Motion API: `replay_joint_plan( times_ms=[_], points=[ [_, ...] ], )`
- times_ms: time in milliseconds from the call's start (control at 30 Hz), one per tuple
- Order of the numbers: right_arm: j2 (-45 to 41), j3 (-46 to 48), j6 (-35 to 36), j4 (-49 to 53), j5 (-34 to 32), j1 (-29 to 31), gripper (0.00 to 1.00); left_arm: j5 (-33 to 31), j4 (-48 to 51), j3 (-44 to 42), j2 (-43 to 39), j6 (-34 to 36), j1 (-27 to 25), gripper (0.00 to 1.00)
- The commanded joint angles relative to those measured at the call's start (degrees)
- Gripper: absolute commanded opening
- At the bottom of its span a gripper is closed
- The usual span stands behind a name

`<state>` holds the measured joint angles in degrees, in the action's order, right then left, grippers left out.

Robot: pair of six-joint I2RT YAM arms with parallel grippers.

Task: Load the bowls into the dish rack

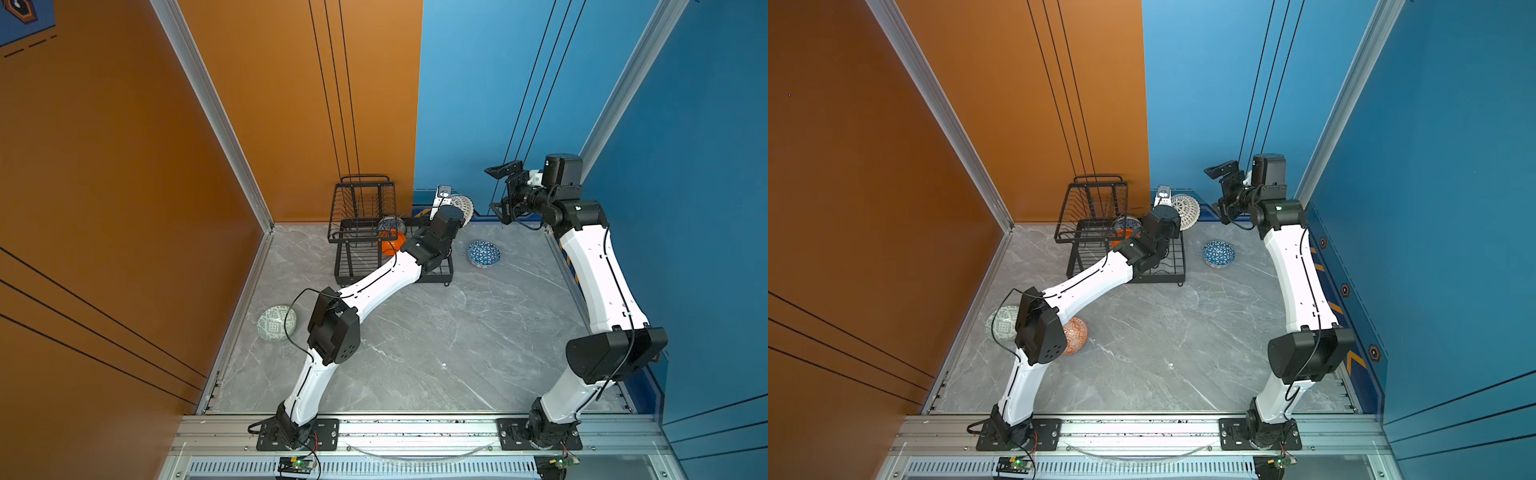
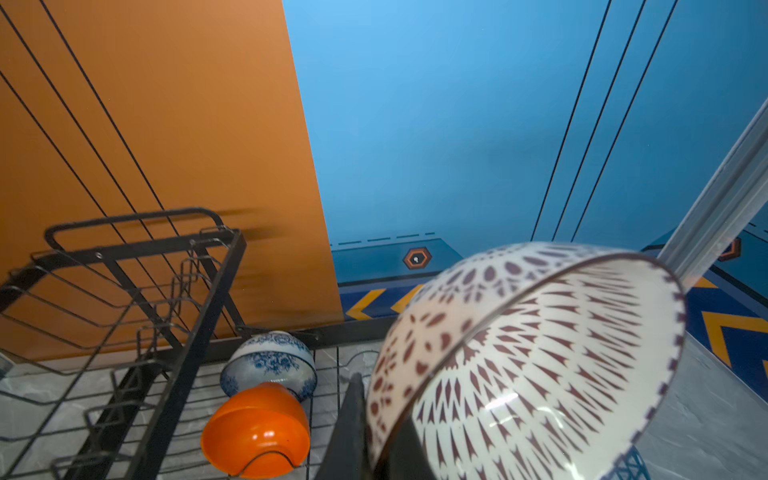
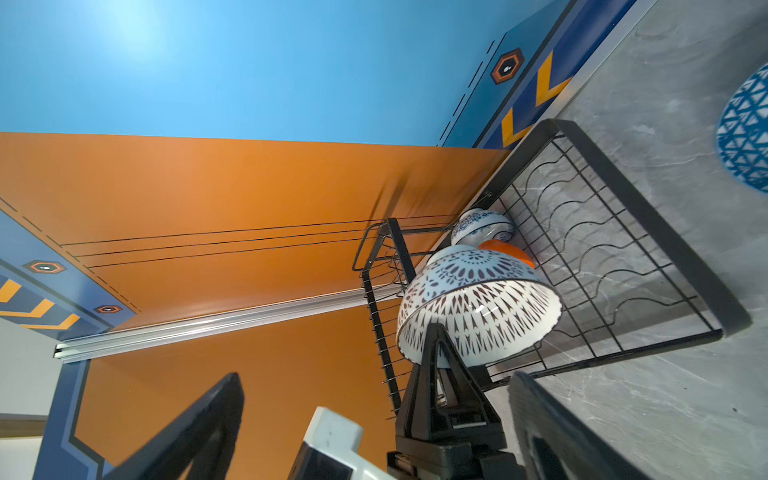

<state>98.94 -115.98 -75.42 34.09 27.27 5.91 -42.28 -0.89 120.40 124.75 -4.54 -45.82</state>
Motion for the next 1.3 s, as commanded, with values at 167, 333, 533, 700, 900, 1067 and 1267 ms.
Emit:
replay_joint_plan(
  times_ms=[167,333,533,700,900,1067,1267],
  points=[
    [2.7,2.8,-7.3,-8.4,2.6,1.1,0.96,-4.4,-16.1,-1.9,-1.8,7.4,-0.4,0.0],
    [4.7,1.6,-8.6,-9.8,3.3,2.4,0.86,-3.7,-18.5,-4.6,-2.5,8.2,-0.8,0.0],
    [6.6,1.5,-9.7,-10.7,3.8,3.3,0.72,-3.1,-18.7,-5.0,-2.4,7.8,-1.0,0.0],
    [8.0,0.9,-10.4,-11.8,4.0,3.5,0.51,-2.7,-18.9,-5.3,-2.7,7.6,-1.5,0.0],
    [9.8,0.2,-11.6,-12.8,4.8,3.6,0.33,-2.0,-19.7,-7.0,-3.4,7.3,-1.9,0.0],
    [11.0,-1.1,-12.3,-13.5,5.3,3.5,0.19,-2.2,-19.9,-7.3,-3.5,7.4,-2.0,0.0],
    [11.8,-1.7,-12.2,-13.5,5.9,3.3,0.0,-2.4,-19.9,-6.8,-3.4,7.5,-2.0,0.0]
  ],
)
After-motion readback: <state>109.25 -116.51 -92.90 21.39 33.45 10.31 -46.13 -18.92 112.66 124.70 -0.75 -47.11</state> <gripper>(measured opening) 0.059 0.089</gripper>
